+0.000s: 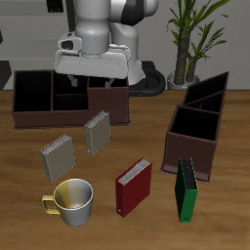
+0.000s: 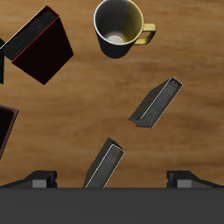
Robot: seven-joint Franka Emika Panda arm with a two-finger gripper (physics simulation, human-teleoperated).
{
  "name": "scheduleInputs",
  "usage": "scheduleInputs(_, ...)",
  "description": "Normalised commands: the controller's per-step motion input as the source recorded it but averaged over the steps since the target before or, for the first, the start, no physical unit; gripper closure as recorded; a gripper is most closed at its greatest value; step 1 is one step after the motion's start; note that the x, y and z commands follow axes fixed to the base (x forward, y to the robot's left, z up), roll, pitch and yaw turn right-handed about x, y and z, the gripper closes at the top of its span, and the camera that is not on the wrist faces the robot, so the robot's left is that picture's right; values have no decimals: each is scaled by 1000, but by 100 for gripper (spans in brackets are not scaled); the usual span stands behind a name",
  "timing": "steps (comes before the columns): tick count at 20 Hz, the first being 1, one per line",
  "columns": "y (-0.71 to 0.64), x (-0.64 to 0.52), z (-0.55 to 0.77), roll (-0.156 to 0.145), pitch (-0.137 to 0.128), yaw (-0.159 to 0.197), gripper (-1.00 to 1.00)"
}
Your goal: Place the right yellow book into the left desk caddy's left compartment
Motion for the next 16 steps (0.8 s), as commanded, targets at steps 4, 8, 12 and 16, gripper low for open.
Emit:
scheduleInputs(4,-245,-14,-197,-41,-7,-18,-100)
scheduleInputs(8,-259,-2,-154,-34,-1,-26,-100)
scheduleInputs(12,-358,124,-159,-70,-3,-37,-100)
scheduleInputs(16,-207,157,-83,-41,-1,-39,-100)
